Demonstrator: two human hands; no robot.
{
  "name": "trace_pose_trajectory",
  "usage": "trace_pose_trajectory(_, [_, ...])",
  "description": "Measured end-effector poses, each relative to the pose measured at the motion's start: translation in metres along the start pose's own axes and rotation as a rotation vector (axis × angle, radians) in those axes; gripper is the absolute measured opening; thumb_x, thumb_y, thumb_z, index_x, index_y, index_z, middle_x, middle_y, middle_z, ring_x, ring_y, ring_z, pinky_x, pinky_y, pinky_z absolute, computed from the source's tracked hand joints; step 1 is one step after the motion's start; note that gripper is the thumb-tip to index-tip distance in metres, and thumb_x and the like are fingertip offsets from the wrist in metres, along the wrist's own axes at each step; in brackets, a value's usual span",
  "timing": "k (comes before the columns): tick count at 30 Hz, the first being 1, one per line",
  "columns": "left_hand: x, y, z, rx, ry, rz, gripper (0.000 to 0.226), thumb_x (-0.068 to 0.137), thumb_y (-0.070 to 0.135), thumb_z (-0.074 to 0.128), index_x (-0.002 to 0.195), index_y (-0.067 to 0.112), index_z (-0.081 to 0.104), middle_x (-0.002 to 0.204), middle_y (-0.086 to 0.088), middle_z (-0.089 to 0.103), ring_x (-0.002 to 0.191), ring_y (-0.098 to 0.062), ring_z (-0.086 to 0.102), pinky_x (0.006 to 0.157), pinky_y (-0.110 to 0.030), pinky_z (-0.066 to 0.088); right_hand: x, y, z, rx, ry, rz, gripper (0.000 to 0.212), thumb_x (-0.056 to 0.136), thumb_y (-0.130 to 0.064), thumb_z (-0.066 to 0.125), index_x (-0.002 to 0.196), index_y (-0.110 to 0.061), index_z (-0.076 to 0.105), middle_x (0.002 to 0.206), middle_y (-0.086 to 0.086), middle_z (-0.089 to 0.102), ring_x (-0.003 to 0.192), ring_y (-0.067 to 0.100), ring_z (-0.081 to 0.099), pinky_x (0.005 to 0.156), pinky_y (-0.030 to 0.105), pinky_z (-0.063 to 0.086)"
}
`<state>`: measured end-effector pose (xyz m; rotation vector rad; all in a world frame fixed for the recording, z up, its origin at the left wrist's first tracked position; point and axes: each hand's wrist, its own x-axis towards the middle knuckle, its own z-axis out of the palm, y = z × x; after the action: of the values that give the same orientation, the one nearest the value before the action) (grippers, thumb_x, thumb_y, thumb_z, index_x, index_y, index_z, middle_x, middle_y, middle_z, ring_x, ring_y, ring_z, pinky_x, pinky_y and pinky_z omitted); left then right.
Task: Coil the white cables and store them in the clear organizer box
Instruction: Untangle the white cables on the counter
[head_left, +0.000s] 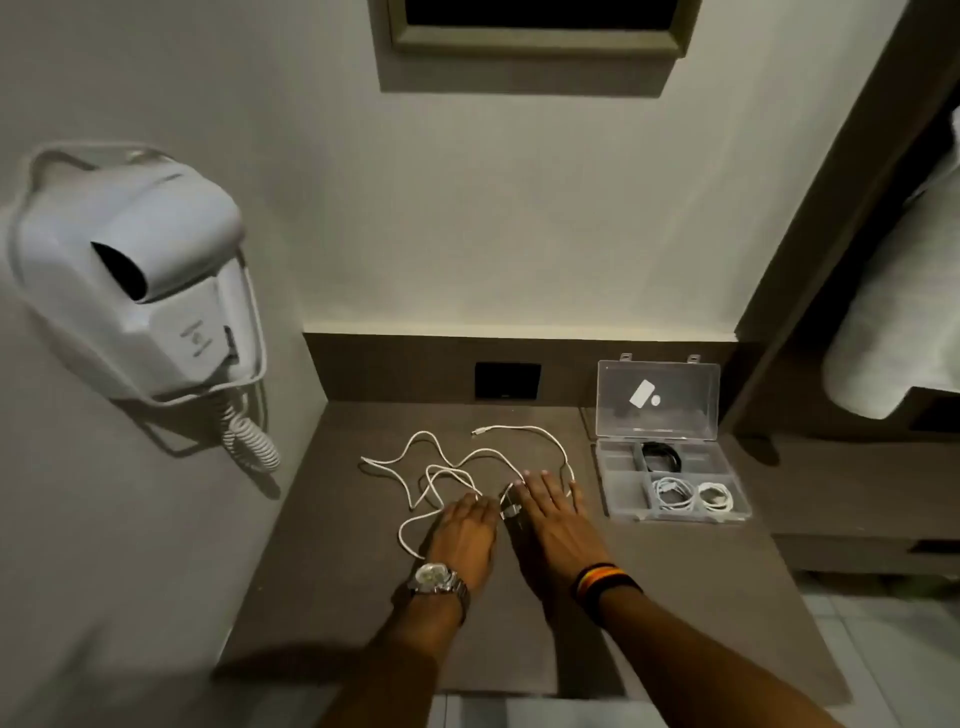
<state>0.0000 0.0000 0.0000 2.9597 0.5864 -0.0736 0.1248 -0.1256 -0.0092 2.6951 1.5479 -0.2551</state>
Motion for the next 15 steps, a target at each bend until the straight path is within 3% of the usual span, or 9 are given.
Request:
trace_pose_trajectory(3, [0.029,0.002,0.012,-0.046,0.035,-0.085,0.052,0.097,0.022,0.040,0.149,0.018,0.038,0.149,-0.004,0.051,0.143,-0.025,0.039,0.120,-0.037,0.025,0.029,0.009,0.008,0.091,0.047,-0.001,0.070,0.103,-0.032,0.045,0.164,-0.022,0.012,0.172,0.005,0.016,0.159,0.030,0.008,0.126,0.055,-0.002])
trace_pose_trajectory(5, [0.044,0.002,0.017,-0.043,0.020,-0.100,0.049,0.094,0.024,0.044,0.143,0.019,0.045,0.137,-0.004,0.061,0.134,-0.026,0.047,0.116,-0.038,0.028,0.043,0.013,0.009,0.136,0.083,-0.038,0.065,0.097,-0.030,0.054,0.158,-0.023,0.031,0.165,0.004,0.035,0.155,0.030,0.024,0.126,0.056,0.007])
trace_pose_trajectory(7, [0.055,-0.002,0.021,-0.040,0.038,-0.093,0.036,0.092,0.025,0.046,0.125,0.022,0.058,0.119,-0.002,0.067,0.117,-0.026,0.054,0.107,-0.038,0.035,0.053,0.018,0.011,0.145,0.147,-0.081,0.050,0.092,-0.025,0.061,0.141,-0.023,0.055,0.150,0.003,0.054,0.145,0.028,0.040,0.124,0.053,0.017])
trace_pose_trajectory(9, [0.058,-0.007,0.023,-0.072,0.178,-0.061,0.023,0.091,0.025,0.047,0.103,0.022,0.067,0.099,-0.001,0.070,0.097,-0.028,0.060,0.093,-0.039,0.042,0.058,0.024,0.013,0.165,0.223,-0.092,0.031,0.089,-0.024,0.059,0.119,-0.025,0.068,0.129,0.000,0.066,0.130,0.024,0.052,0.121,0.044,0.023])
trace_pose_trajectory(11, [0.056,-0.016,0.019,-0.162,0.315,-0.060,0.020,0.090,0.021,0.049,0.089,0.019,0.069,0.086,0.000,0.069,0.082,-0.028,0.061,0.081,-0.040,0.046,0.056,0.026,0.007,0.269,0.255,-0.045,0.020,0.089,-0.024,0.055,0.103,-0.030,0.068,0.108,-0.004,0.070,0.111,0.020,0.059,0.114,0.036,0.032])
trace_pose_trajectory(15, [0.052,-0.021,-0.017,-0.279,0.371,-0.230,0.040,0.096,0.035,0.029,0.092,0.020,0.065,0.093,0.000,0.069,0.090,-0.026,0.059,0.083,-0.040,0.047,0.045,0.031,-0.017,0.639,0.185,0.122,0.012,0.101,-0.026,0.054,0.102,-0.028,0.066,0.094,-0.003,0.072,0.091,0.018,0.065,0.086,0.033,0.054])
